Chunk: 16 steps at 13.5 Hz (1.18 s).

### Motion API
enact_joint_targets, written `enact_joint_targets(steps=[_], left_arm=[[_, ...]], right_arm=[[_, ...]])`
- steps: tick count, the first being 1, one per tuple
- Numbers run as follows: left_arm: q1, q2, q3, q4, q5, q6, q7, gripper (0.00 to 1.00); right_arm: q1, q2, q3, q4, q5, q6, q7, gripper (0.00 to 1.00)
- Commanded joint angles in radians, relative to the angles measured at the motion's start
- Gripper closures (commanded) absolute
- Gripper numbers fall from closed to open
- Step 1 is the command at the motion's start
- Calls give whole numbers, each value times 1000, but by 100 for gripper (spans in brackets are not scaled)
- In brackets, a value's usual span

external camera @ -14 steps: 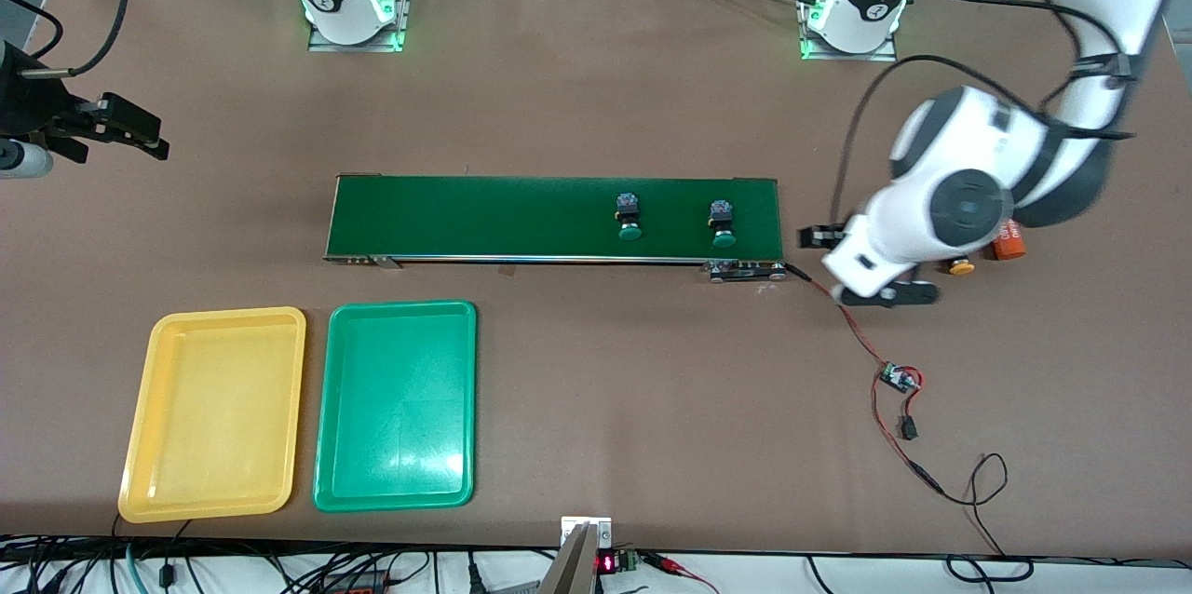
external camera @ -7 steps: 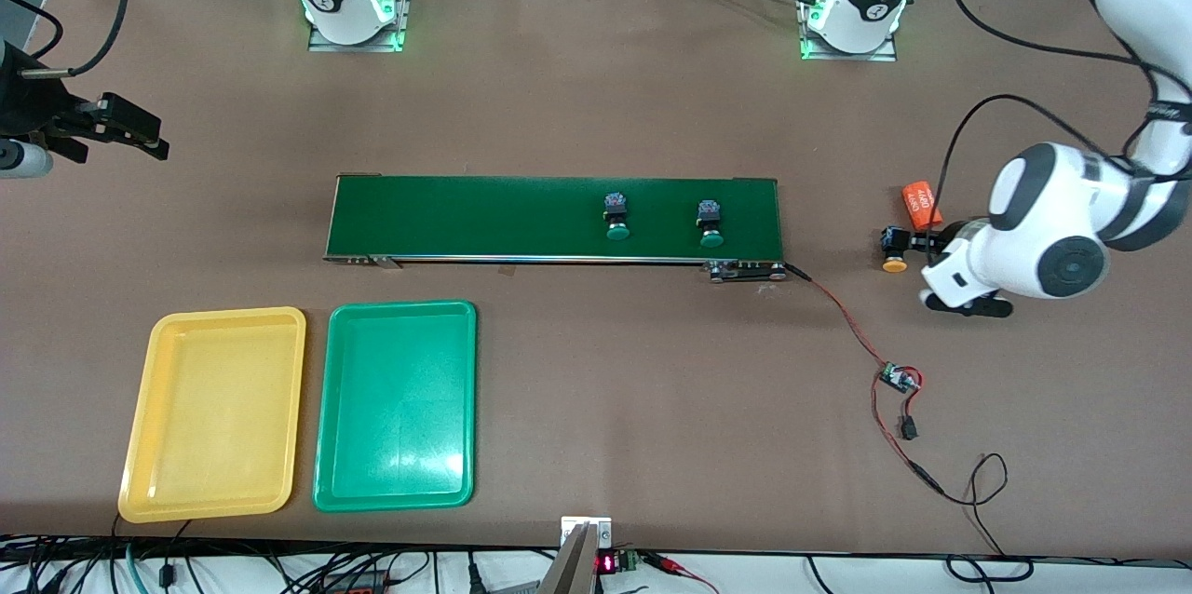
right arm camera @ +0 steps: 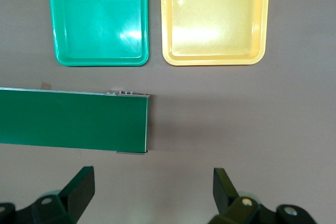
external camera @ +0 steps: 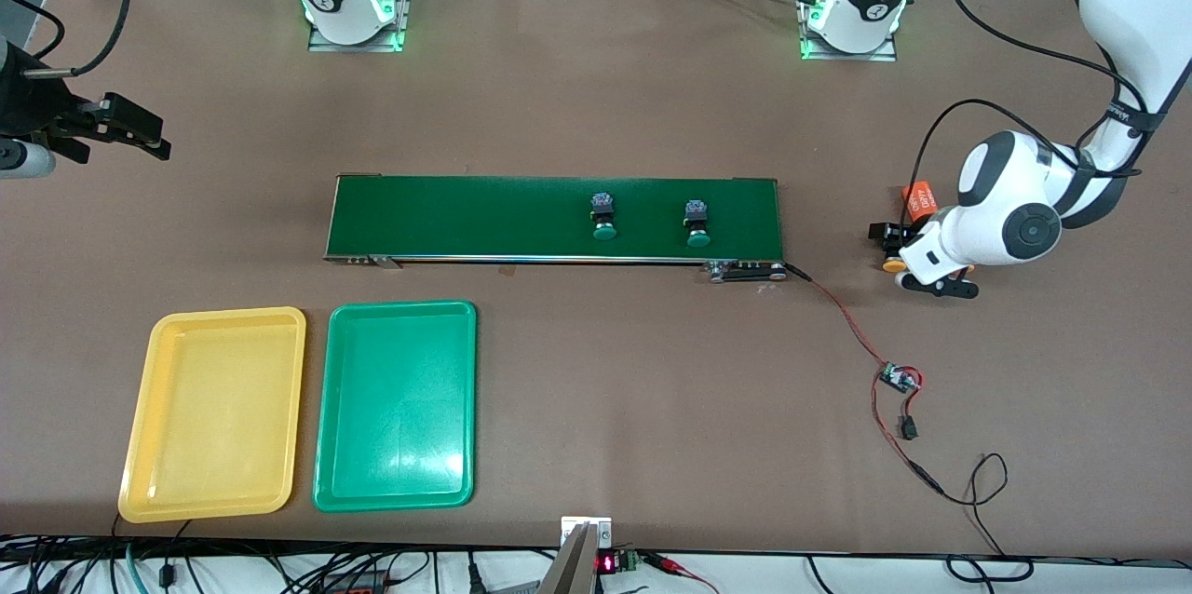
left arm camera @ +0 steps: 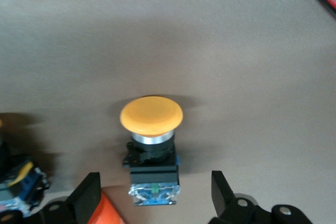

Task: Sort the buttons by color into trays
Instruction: 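Grasp a yellow-capped button with the left gripper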

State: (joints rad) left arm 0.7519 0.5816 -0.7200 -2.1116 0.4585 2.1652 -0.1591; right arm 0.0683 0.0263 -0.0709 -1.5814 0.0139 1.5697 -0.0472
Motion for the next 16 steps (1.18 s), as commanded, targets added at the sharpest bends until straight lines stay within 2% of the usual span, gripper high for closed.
enact_joint_targets(steps=[1,2,3,5,6,8,11,13,16], left_arm=[[7,-20,-15,-25,20,18,7,31],[6,-20,-15,-25,20,10,7,47],[4,-20,-15,-22,20,4,7,58],[1,-29,-16,-8,20,-34,6,76],[4,-31,-21,19,20,-63,4,80],[1,-32,-47,123,14,-215,10,81],[-6,-29,-209,248,-21,-408,-63,80],[-70,-25,-251,268,-64,-421,-140,78],[-230,7,-249,289,-89,-387,-233,77]], right_arm=[[2,-14,5,1,-15,0,7,0],[2,-13,5,1,-15,0,7,0],[2,-12,5,1,-15,0,7,0],[2,-14,5,1,-15,0,7,0],[2,-14,5,1,-15,0,7,0],[2,-14,8,1,-15,0,7,0],[1,-12,8,1,-15,0,7,0],[2,-12,10,1,-15,1,7,0],[2,-14,10,1,-17,1,7,0]])
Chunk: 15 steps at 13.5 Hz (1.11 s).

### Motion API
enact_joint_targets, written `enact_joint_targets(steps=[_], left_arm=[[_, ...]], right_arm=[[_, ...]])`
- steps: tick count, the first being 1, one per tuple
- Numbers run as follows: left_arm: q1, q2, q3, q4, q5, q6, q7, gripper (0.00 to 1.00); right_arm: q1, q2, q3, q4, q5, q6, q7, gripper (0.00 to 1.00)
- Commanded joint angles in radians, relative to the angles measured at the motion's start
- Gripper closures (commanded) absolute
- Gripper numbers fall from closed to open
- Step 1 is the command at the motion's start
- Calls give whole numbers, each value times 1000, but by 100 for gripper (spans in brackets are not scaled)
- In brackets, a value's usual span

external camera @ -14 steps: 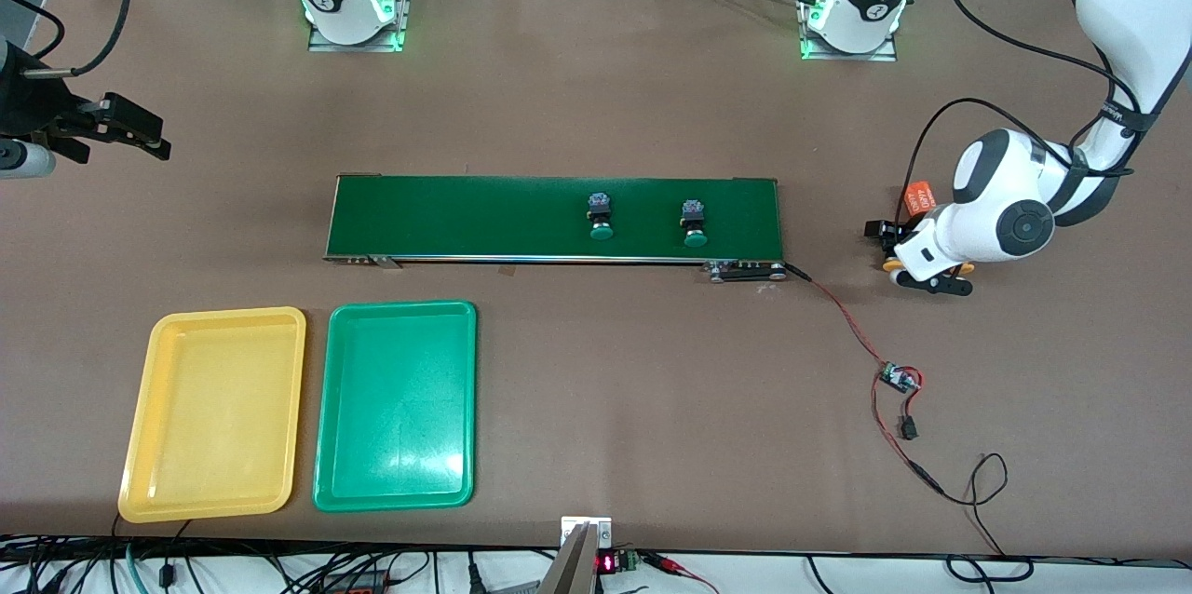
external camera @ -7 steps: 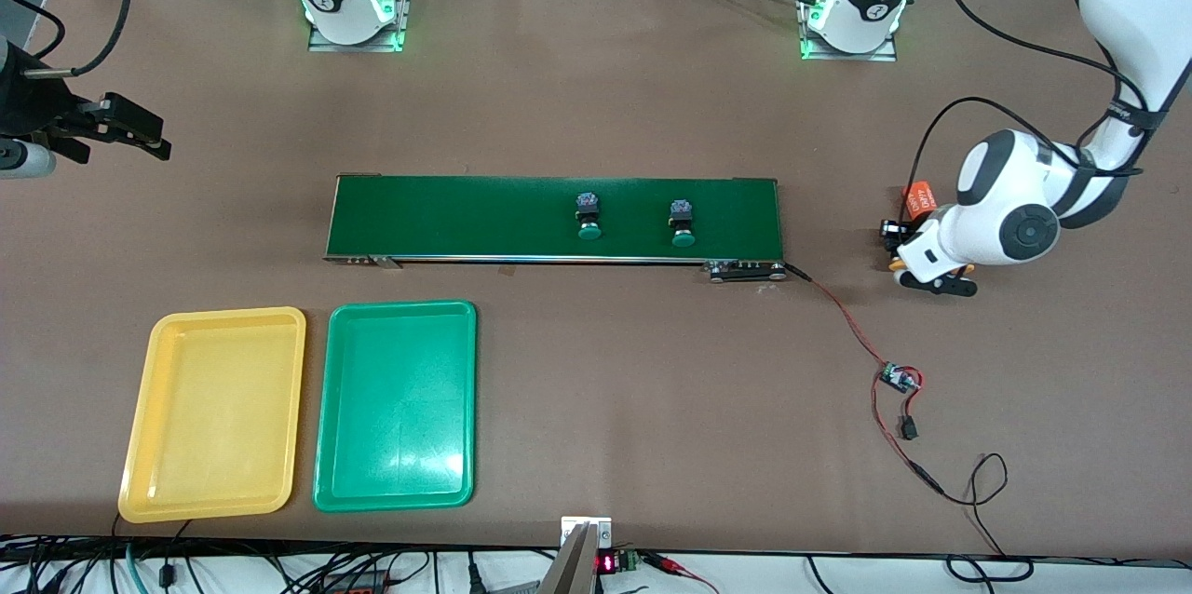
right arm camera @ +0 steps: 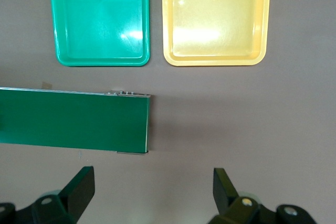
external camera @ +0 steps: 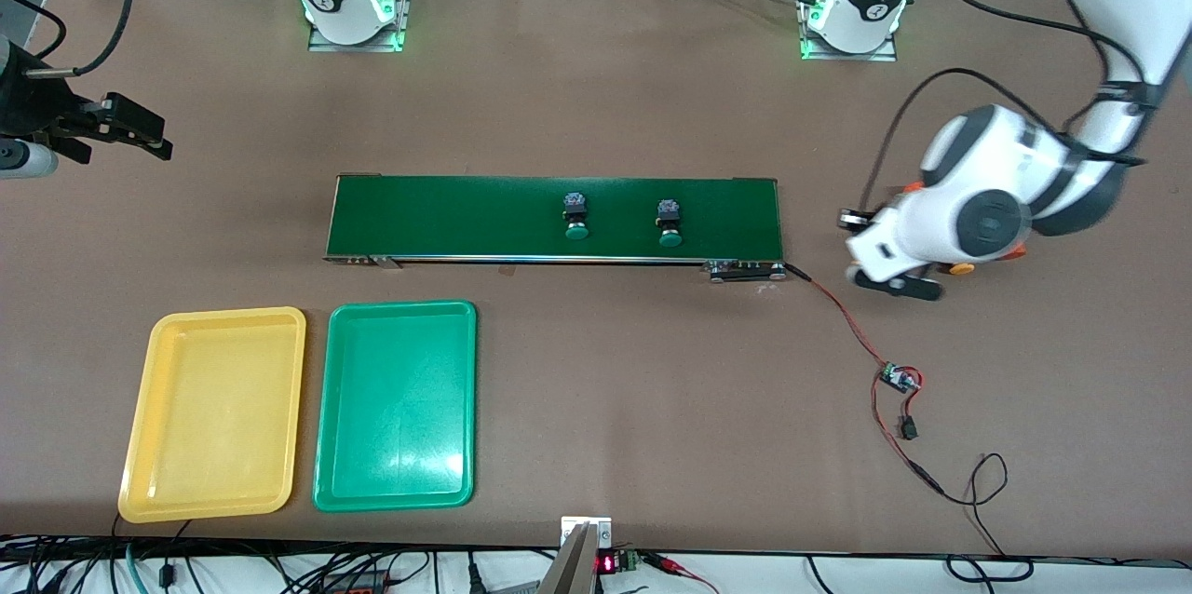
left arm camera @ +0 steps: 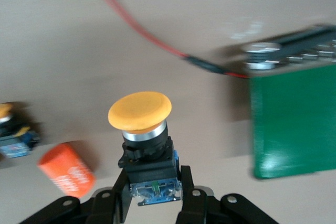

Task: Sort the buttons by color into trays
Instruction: 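Place the yellow button on the belt with the left gripper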

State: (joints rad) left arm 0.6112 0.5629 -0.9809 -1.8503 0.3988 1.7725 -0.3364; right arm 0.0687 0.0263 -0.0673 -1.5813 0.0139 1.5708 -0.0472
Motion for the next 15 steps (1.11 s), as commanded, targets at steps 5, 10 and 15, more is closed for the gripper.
enact_joint_targets(steps=[5,10,15], left_arm=[[-245,113,40,25,-26,100,-262,77],[-295,129,60,14,-25,159,-312,24],[-188,54,30,139,-26,-38,-296,0]], right_arm=[[2,-14,6,1,-17,3,7,0],[3,-14,7,1,-15,5,9,0],[3,-12,7,0,-15,5,9,0]])
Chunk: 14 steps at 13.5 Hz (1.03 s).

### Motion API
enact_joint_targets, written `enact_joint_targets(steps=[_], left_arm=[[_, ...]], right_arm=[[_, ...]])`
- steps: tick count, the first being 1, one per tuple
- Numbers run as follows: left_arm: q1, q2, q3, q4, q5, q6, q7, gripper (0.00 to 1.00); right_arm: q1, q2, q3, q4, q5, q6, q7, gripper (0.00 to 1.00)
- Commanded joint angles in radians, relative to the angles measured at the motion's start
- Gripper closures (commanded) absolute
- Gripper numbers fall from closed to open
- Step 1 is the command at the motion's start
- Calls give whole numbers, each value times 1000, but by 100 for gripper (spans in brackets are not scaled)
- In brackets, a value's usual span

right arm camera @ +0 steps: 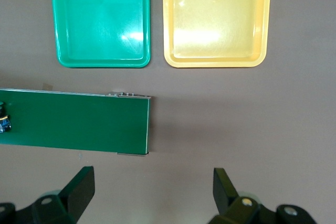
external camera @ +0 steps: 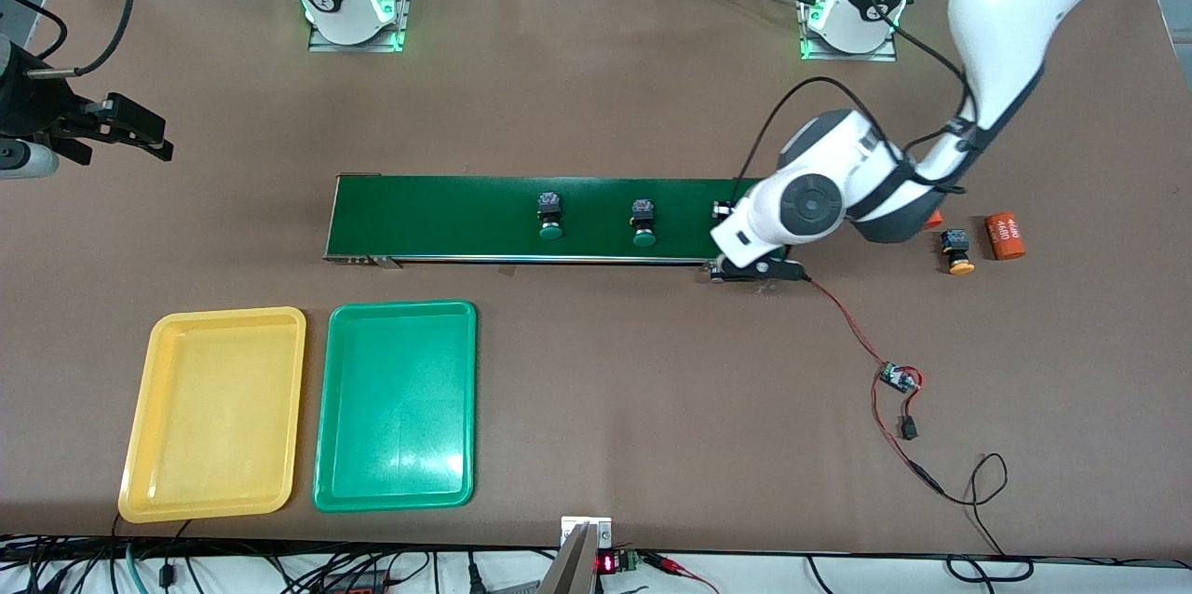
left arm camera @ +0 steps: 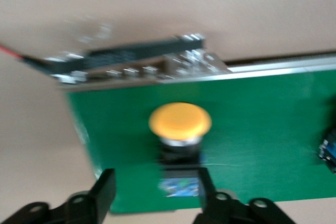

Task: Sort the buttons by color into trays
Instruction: 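Place the yellow button on the belt with the left gripper, then reach the left gripper to the yellow button while the right gripper approaches the belt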

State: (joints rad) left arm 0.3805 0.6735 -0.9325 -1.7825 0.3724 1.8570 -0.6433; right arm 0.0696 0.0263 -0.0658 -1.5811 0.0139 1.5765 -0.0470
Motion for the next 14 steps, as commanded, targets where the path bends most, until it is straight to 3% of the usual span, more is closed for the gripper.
enact_joint_targets(steps=[1,3,8,11,14], left_arm=[[50,-55,-14,140,3,-222,36,0],[73,-48,42,214,8,-329,108,0],[199,-46,156,144,61,-363,243,0],[262,-48,166,40,97,-351,266,0],[325,-42,164,29,227,-279,269,0]], right_arm=[[4,-14,7,1,-15,-1,9,0],[9,-14,4,0,-15,-1,9,0],[7,-3,4,1,-9,34,10,0],[7,32,4,1,-5,66,13,0],[9,105,6,4,4,83,0,0]])
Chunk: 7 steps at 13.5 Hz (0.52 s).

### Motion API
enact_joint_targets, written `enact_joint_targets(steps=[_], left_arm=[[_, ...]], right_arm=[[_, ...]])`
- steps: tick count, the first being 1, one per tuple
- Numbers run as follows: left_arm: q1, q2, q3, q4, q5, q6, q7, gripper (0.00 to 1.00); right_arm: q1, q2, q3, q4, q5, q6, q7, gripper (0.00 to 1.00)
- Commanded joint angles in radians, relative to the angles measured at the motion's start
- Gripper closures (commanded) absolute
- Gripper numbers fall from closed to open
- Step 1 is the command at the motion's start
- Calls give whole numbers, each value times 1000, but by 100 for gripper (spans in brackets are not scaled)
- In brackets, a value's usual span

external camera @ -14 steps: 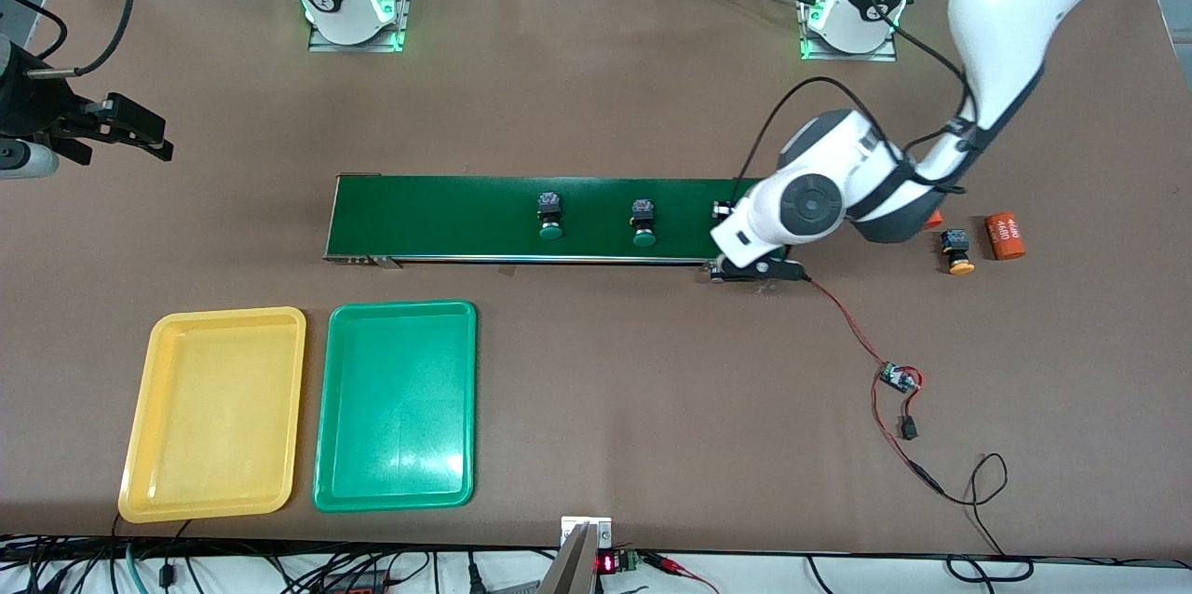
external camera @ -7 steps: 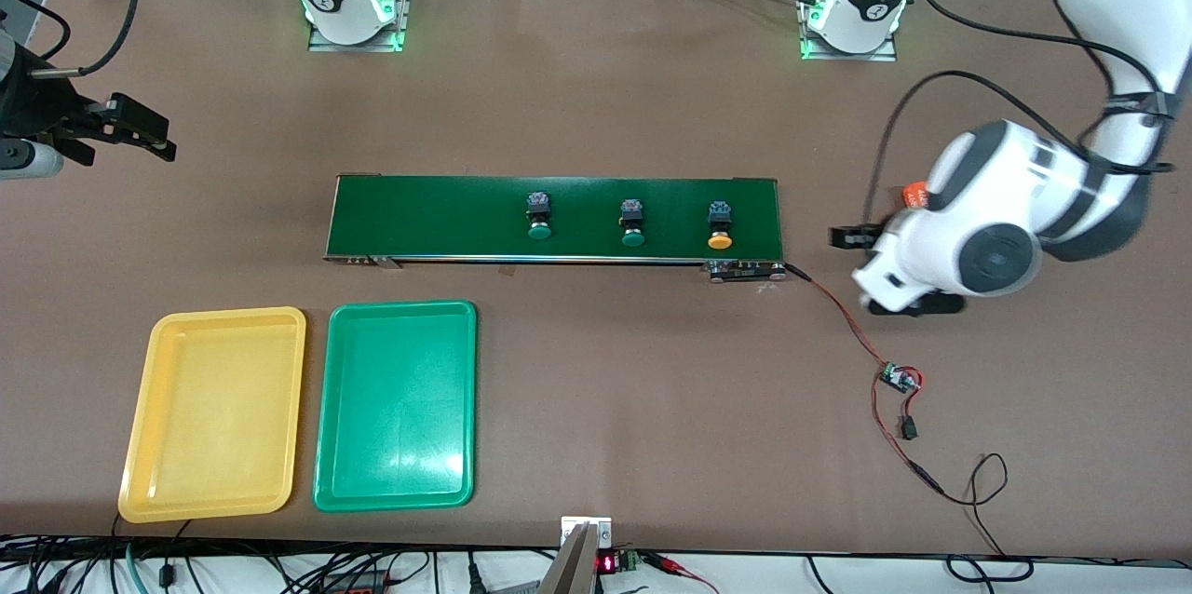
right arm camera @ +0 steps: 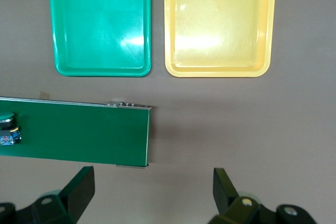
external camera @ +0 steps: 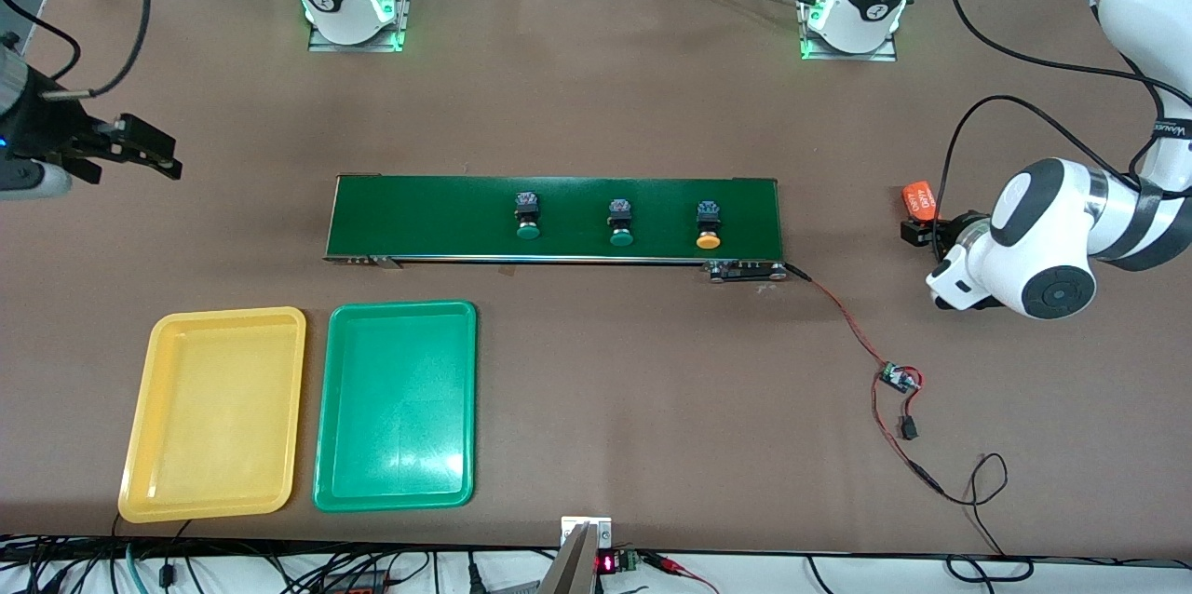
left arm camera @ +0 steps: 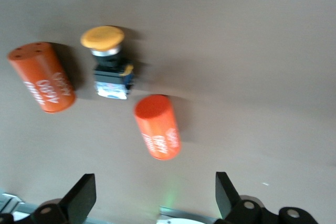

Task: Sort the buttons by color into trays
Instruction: 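Reach the left gripper to the yellow button while the right gripper approaches the belt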

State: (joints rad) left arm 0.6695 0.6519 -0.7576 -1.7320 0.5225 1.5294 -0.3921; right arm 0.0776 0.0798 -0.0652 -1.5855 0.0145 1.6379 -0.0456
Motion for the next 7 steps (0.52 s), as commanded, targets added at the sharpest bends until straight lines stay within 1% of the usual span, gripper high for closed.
enact_joint_targets(steps=[1,3,4,5,6,7], left_arm=[[41,-15,-6,-24,103,92,18,0],[54,29,3,-29,119,124,18,1],[73,32,6,-56,126,168,21,2],[105,32,7,-102,177,240,21,3],[126,31,7,-136,200,292,19,6],[134,31,7,-155,200,320,19,9]], right_arm=[[23,66,8,13,4,36,6,0],[51,93,10,13,-1,51,10,0],[65,101,10,13,8,56,10,0],[111,129,10,13,-1,57,9,0],[145,135,10,13,-4,54,12,0],[160,146,10,13,1,59,12,0]])
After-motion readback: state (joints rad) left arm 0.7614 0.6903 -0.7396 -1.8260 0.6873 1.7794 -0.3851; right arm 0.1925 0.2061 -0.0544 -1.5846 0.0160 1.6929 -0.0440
